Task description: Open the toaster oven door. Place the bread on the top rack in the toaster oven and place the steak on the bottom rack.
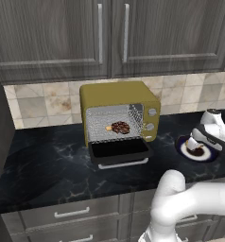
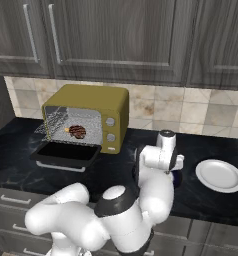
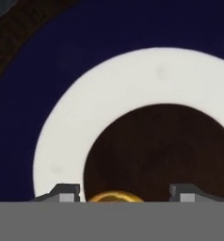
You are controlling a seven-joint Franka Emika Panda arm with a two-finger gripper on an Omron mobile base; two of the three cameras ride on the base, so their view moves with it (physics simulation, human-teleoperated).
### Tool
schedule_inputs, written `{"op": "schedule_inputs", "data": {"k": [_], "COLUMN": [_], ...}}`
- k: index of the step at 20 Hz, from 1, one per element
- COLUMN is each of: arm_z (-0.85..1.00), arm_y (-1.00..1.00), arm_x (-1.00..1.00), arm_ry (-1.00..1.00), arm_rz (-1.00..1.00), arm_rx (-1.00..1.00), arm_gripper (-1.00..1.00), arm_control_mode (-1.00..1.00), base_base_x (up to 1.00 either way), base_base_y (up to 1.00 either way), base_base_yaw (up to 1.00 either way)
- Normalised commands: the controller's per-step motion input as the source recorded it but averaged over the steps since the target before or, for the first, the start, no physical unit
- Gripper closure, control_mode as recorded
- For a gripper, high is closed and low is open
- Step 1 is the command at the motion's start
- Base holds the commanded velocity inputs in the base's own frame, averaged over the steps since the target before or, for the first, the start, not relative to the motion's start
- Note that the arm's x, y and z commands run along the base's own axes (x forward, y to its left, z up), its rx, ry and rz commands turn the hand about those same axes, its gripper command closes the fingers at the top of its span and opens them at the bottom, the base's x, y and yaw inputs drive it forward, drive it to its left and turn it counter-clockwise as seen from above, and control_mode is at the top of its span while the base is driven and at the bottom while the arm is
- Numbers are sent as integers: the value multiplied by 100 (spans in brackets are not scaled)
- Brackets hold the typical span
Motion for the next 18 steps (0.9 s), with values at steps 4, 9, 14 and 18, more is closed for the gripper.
{"op": "schedule_inputs", "data": {"k": [4, 9, 14, 18], "arm_z": [-27, -20, -4, 4], "arm_y": [0, 0, -6, -20], "arm_x": [-2, -13, -30, -52], "arm_ry": [-15, -15, -12, -10], "arm_rz": [2, 2, 1, 0], "arm_rx": [0, 0, 1, 3], "arm_gripper": [100, 100, 100, 100], "arm_control_mode": [-100, -100, -100, -100], "base_base_x": [0, 0, 0, 0], "base_base_y": [0, 0, 0, 0], "base_base_yaw": [0, 0, 0, 0]}}
